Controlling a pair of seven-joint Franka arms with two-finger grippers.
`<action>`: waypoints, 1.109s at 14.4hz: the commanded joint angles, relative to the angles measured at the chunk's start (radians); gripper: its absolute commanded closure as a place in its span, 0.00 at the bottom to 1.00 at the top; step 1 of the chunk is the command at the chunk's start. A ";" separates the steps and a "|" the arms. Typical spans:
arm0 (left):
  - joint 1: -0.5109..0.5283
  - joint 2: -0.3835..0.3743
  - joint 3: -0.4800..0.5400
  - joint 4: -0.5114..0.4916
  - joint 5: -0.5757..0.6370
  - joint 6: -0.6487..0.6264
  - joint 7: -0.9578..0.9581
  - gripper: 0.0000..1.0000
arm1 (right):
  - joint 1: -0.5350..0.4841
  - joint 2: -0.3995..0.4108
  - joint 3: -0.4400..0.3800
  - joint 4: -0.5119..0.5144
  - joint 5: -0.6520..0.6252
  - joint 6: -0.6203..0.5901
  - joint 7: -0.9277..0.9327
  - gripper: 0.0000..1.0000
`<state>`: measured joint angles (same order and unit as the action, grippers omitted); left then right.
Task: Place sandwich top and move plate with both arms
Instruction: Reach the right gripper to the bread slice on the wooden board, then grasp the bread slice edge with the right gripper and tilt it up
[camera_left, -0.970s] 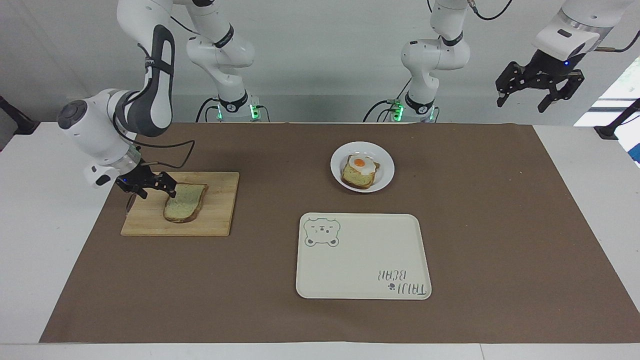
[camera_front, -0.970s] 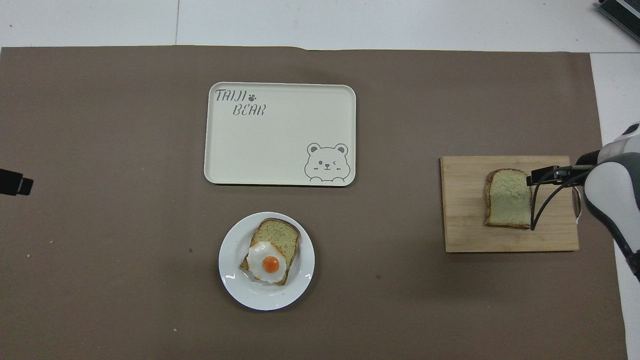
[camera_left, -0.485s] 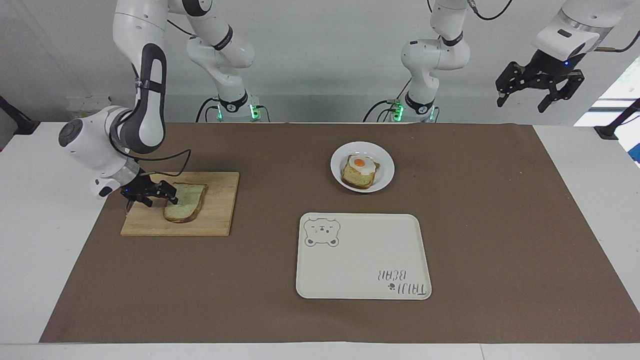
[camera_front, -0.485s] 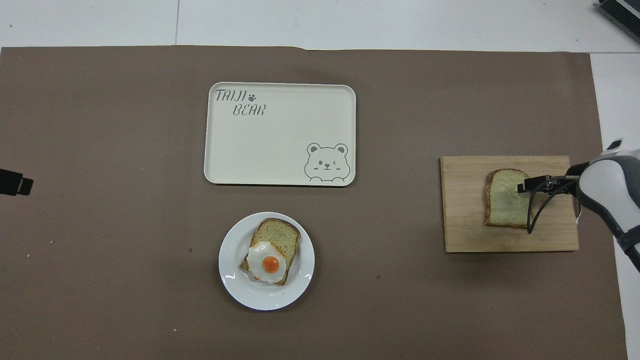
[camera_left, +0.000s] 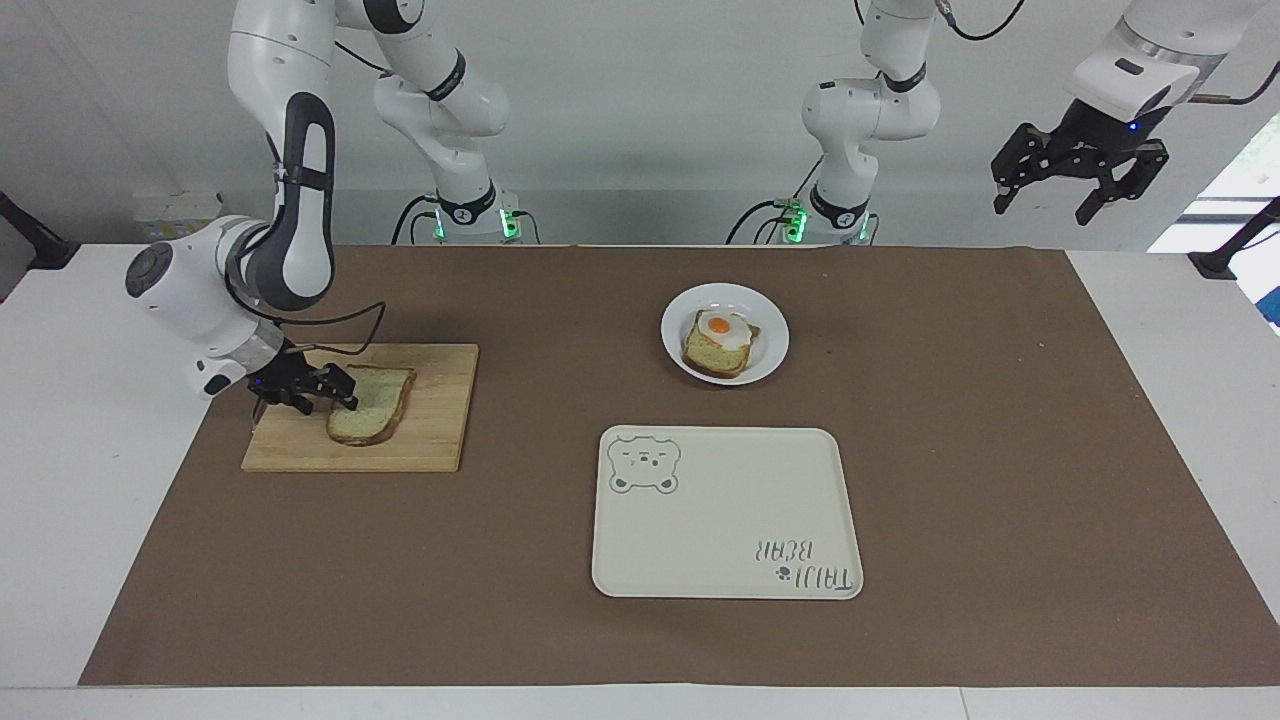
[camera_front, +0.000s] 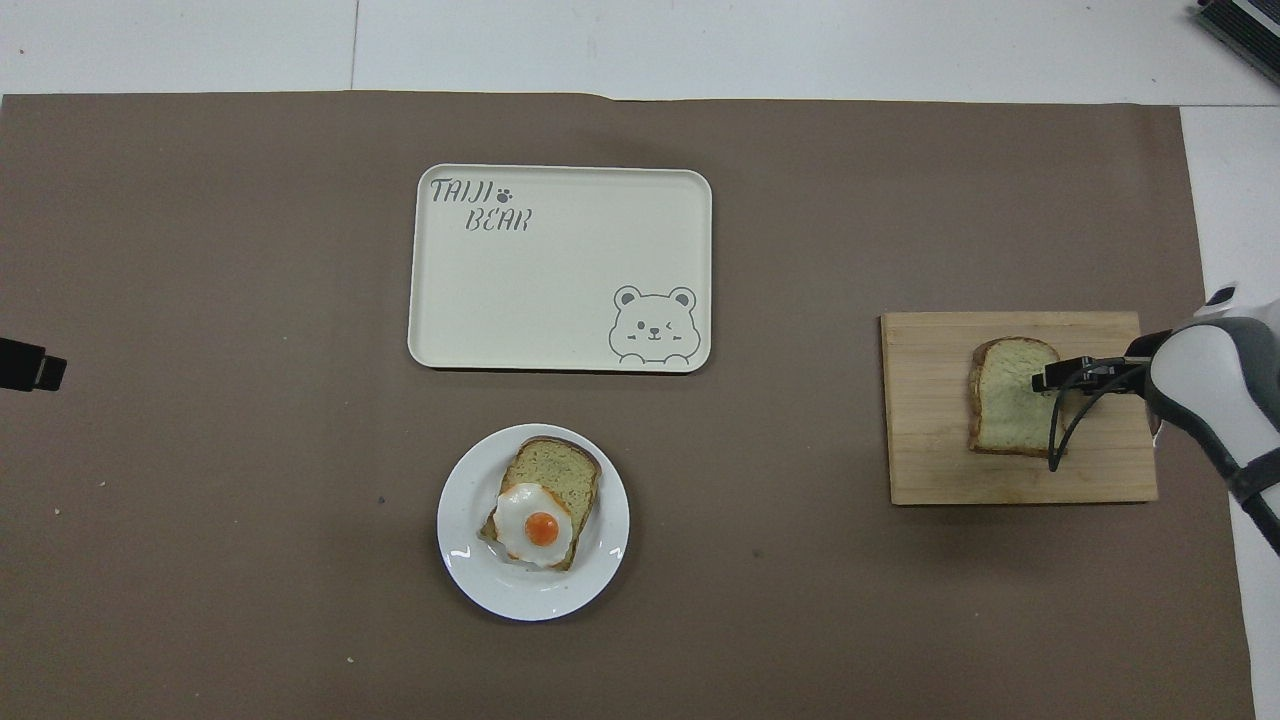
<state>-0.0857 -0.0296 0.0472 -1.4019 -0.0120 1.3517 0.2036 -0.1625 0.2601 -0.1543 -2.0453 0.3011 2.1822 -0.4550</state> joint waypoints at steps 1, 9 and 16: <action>0.001 -0.027 -0.003 -0.029 0.010 -0.002 -0.010 0.00 | -0.005 -0.004 0.005 -0.015 0.033 0.021 -0.024 0.37; 0.000 -0.027 -0.003 -0.028 0.010 -0.002 -0.010 0.00 | 0.006 -0.005 0.004 -0.018 0.069 0.013 0.004 1.00; 0.000 -0.027 -0.003 -0.029 0.010 0.000 -0.010 0.00 | 0.000 0.005 0.005 0.010 0.058 -0.011 -0.091 1.00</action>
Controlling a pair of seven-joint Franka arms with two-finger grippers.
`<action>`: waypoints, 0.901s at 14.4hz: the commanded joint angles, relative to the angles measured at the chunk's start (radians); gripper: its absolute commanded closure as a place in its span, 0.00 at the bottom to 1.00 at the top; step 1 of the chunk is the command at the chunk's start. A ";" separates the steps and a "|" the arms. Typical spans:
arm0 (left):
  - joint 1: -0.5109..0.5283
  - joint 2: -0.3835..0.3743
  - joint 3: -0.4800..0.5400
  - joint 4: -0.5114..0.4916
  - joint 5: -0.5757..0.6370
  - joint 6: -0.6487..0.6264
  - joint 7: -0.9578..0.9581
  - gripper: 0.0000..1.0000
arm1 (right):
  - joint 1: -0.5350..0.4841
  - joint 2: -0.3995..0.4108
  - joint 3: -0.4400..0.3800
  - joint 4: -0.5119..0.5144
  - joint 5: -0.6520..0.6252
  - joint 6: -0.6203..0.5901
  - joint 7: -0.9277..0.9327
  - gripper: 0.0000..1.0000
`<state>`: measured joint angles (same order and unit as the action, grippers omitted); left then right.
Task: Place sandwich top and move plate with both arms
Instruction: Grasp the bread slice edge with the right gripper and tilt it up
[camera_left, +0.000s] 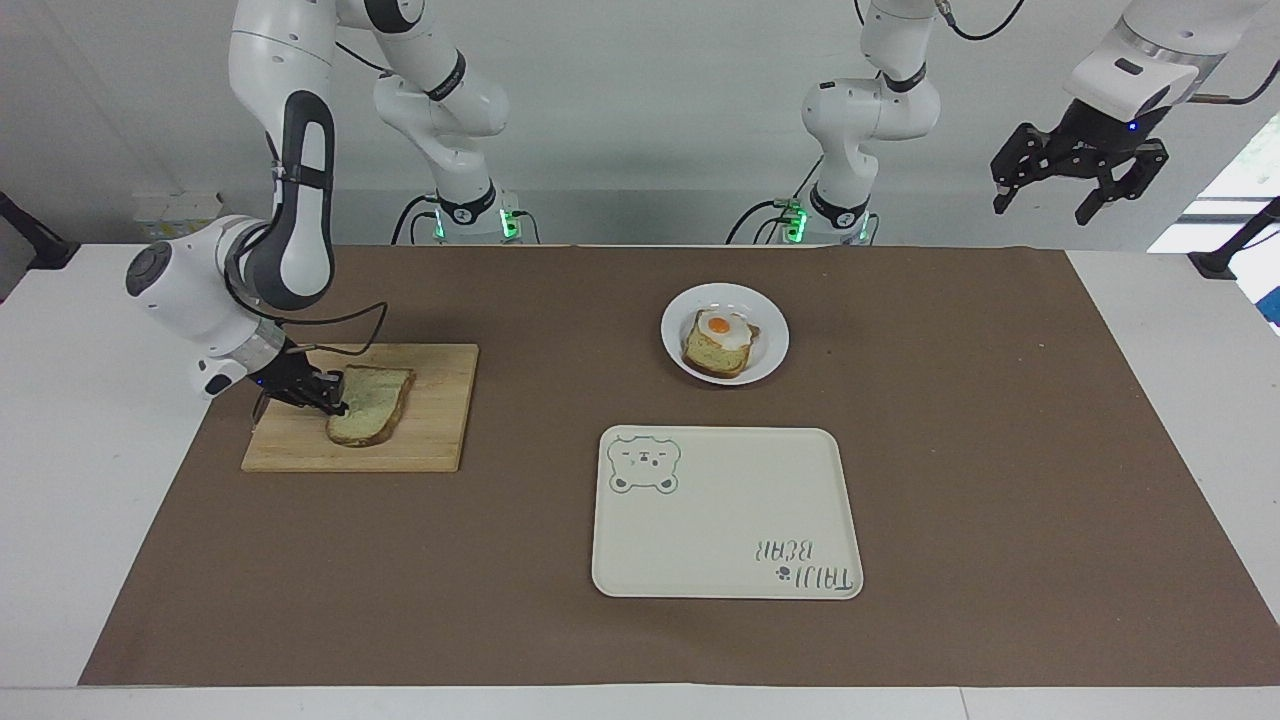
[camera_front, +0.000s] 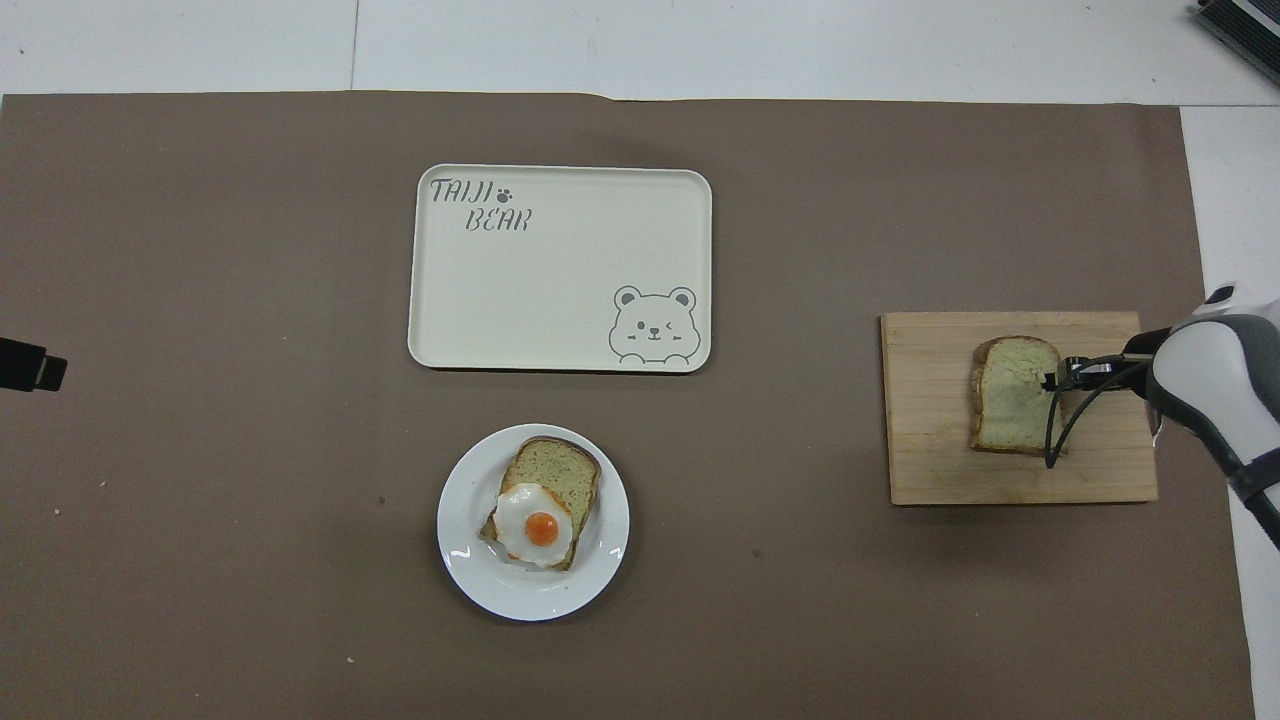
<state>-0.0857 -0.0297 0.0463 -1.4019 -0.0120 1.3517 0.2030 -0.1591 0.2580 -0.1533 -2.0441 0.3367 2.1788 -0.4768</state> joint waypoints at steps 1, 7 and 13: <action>-0.002 -0.027 -0.002 -0.029 0.010 0.000 -0.011 0.00 | -0.007 0.010 0.003 0.025 0.024 -0.033 -0.097 1.00; -0.002 -0.027 -0.002 -0.029 0.010 0.000 -0.013 0.00 | -0.011 -0.006 0.003 0.102 0.036 -0.146 -0.097 1.00; -0.003 -0.027 -0.002 -0.029 0.010 0.000 -0.013 0.00 | -0.013 -0.083 0.001 0.159 0.042 -0.328 -0.085 1.00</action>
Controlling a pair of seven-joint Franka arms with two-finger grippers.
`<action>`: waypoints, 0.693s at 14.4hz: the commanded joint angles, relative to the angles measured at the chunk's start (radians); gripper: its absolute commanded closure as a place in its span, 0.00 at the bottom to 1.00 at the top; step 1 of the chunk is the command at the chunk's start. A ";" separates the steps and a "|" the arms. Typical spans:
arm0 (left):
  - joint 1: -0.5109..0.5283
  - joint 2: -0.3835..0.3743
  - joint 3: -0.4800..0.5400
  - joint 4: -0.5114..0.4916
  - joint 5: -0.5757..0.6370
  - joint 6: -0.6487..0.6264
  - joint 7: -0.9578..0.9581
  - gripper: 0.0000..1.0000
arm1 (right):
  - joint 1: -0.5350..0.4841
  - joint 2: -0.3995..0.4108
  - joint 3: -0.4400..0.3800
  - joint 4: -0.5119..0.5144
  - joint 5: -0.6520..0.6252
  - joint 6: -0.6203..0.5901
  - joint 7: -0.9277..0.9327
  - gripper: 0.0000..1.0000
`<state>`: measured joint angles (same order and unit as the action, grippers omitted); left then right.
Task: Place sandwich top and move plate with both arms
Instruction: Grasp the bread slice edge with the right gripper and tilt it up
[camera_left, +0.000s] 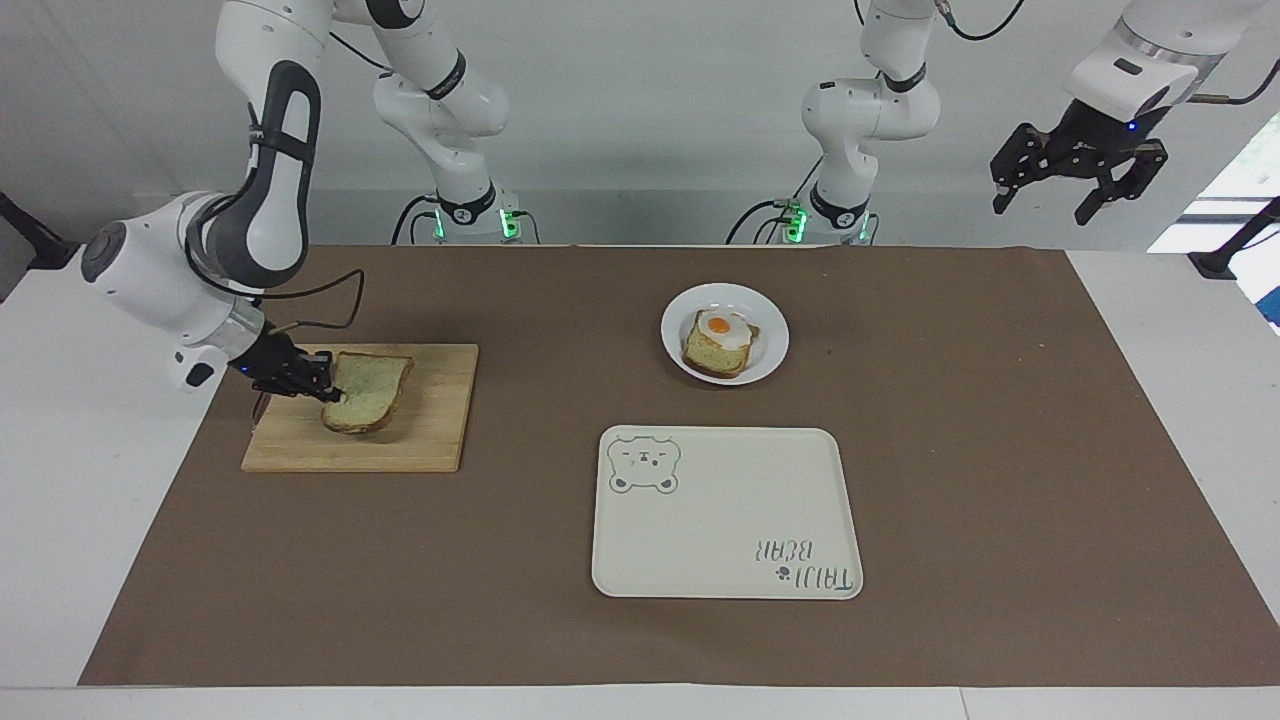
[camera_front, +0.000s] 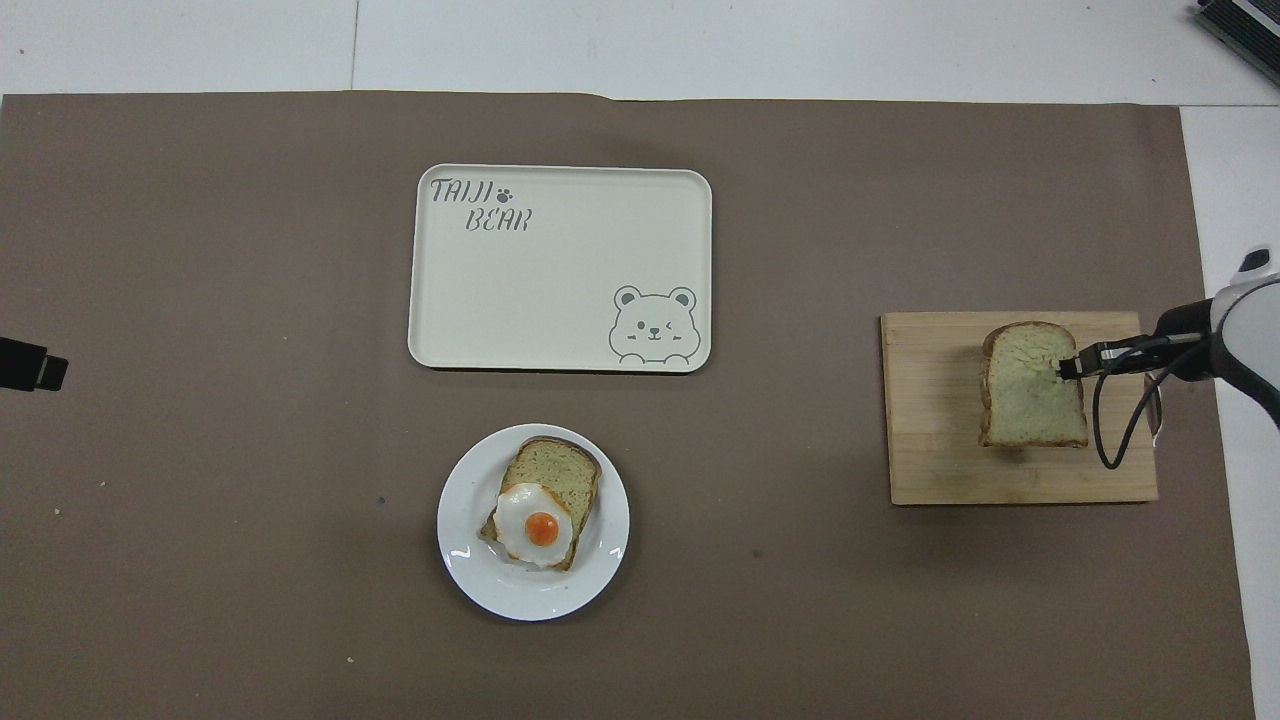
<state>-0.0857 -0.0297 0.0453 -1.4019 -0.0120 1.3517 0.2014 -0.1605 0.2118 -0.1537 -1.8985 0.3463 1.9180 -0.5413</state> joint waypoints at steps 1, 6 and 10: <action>-0.003 -0.027 -0.001 -0.029 0.010 -0.002 -0.011 0.00 | -0.011 -0.046 0.002 0.031 0.033 -0.104 -0.013 1.00; -0.005 -0.027 -0.001 -0.031 0.010 -0.002 -0.011 0.00 | -0.011 -0.075 -0.009 0.110 0.033 -0.275 0.010 1.00; -0.005 -0.027 -0.001 -0.031 0.010 -0.002 -0.011 0.00 | 0.001 -0.110 -0.004 0.111 0.028 -0.330 0.059 1.00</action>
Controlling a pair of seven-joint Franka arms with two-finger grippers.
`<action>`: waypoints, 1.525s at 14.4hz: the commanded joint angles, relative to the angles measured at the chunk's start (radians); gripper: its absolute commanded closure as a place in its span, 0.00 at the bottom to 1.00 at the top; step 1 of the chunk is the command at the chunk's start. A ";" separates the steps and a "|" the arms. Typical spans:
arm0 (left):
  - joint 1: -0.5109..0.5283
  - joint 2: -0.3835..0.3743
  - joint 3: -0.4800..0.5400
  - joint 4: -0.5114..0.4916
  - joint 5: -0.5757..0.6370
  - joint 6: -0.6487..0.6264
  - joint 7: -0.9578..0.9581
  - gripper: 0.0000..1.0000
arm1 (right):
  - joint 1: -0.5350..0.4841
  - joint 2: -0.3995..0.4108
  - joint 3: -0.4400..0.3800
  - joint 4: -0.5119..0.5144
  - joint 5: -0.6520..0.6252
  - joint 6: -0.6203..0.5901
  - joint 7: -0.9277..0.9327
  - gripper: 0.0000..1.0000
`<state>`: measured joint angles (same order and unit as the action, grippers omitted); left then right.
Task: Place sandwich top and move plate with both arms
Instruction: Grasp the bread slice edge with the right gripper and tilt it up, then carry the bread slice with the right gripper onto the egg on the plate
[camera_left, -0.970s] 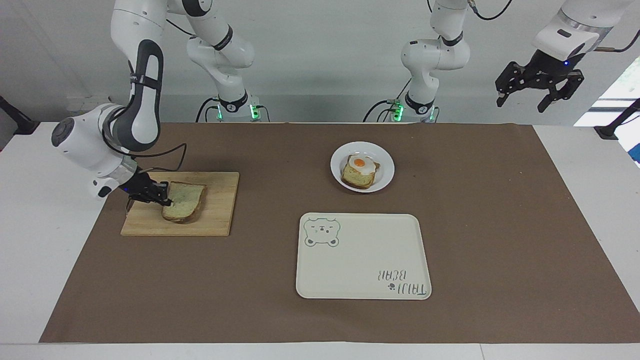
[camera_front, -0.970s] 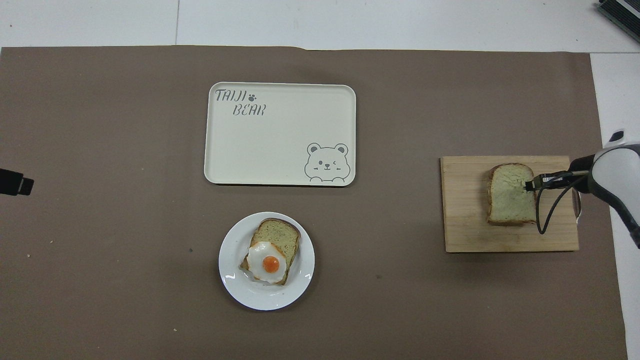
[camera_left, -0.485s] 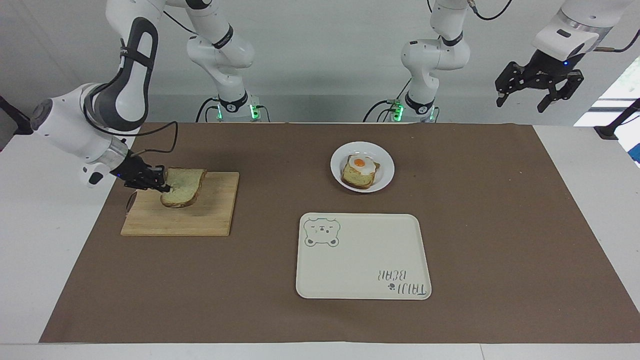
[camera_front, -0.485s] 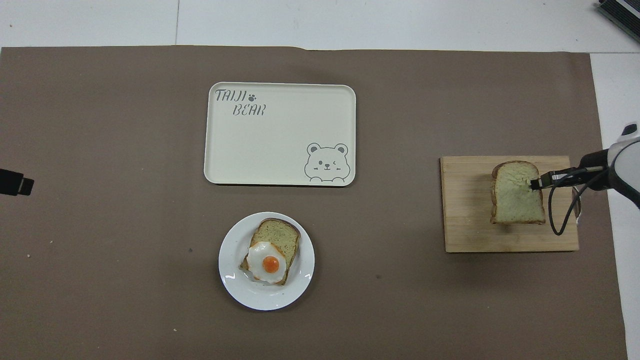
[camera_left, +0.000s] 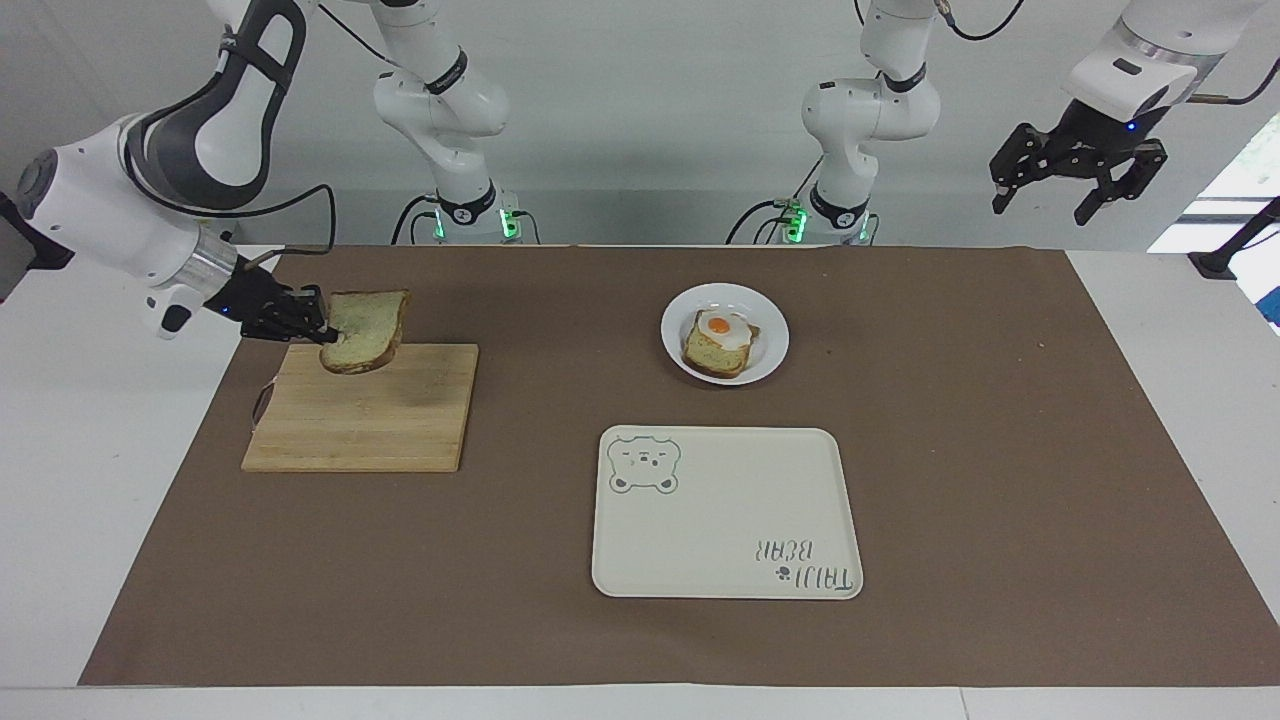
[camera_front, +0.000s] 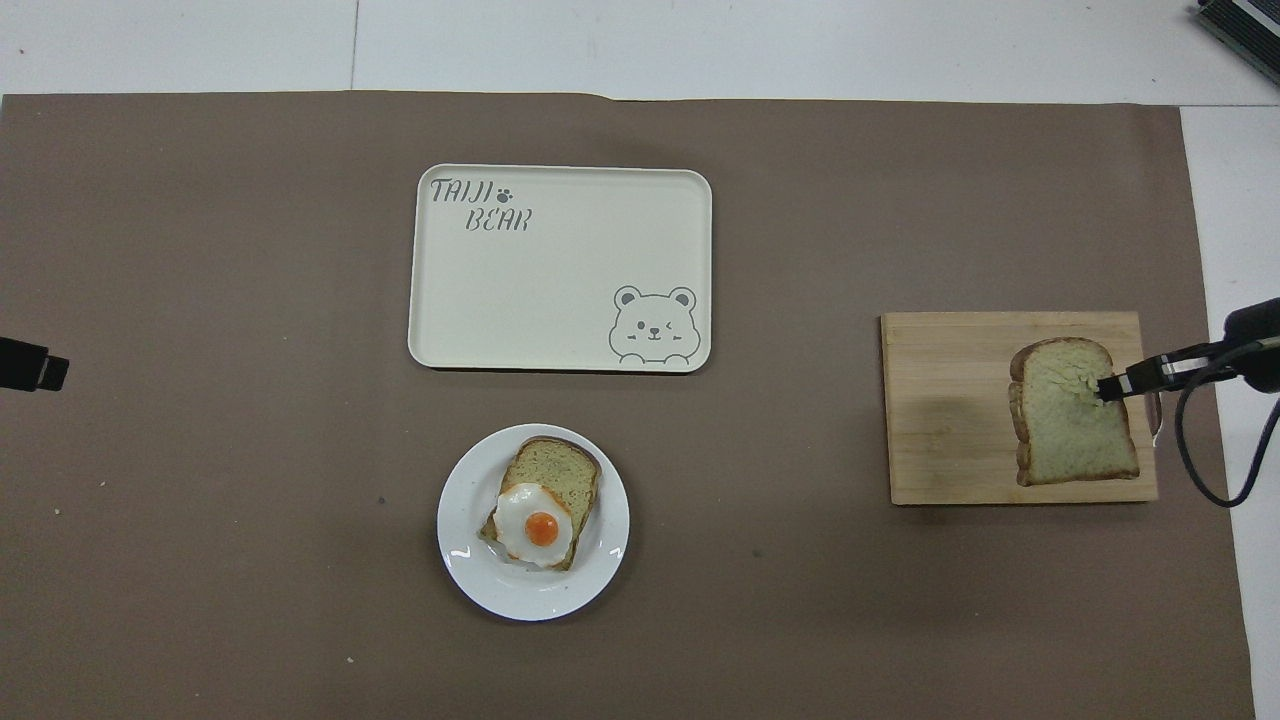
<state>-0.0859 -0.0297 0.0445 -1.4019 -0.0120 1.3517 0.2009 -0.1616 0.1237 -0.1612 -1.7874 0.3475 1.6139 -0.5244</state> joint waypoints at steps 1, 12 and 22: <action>-0.005 -0.027 0.000 -0.031 0.010 -0.003 -0.012 0.00 | 0.007 -0.028 0.006 -0.001 0.028 -0.035 0.069 1.00; -0.005 -0.027 0.000 -0.031 0.010 -0.003 -0.012 0.00 | 0.140 -0.039 0.063 -0.020 0.030 -0.054 0.233 1.00; -0.008 -0.027 0.000 -0.031 0.010 -0.005 -0.012 0.00 | 0.410 -0.070 0.063 -0.087 0.028 0.073 0.555 1.00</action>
<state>-0.0861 -0.0297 0.0442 -1.4025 -0.0120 1.3516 0.1996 0.2131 0.0955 -0.0936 -1.8206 0.3486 1.6424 -0.0227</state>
